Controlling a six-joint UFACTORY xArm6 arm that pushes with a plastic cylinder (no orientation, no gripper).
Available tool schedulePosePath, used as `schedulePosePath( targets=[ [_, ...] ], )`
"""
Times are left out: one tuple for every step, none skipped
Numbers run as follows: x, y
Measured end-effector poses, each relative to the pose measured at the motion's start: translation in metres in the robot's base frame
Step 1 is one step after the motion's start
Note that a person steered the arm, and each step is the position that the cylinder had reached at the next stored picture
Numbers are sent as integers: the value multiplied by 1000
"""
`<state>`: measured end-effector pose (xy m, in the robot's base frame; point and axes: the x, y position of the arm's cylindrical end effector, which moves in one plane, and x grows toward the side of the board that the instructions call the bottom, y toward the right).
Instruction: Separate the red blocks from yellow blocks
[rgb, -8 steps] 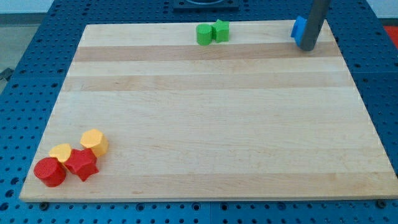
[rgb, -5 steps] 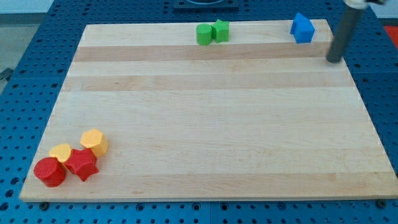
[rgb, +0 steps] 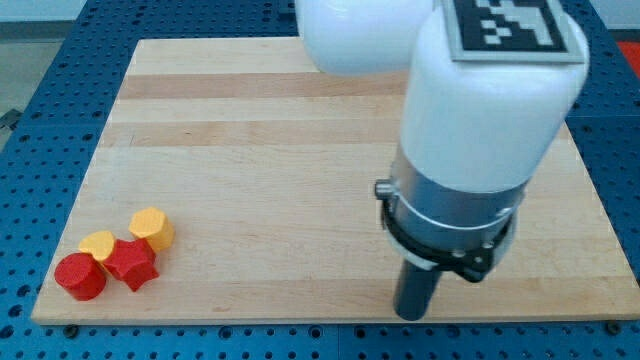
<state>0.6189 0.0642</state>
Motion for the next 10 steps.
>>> schedulePosePath(
  targets=[
    [0,-114],
    [0,-222],
    [0,-294],
    [-2,-368],
    [-6,-368],
    [-6,-368],
    [-13,-369],
    [-33,-368],
    [-38,-366],
    [-37,-348]
  ],
)
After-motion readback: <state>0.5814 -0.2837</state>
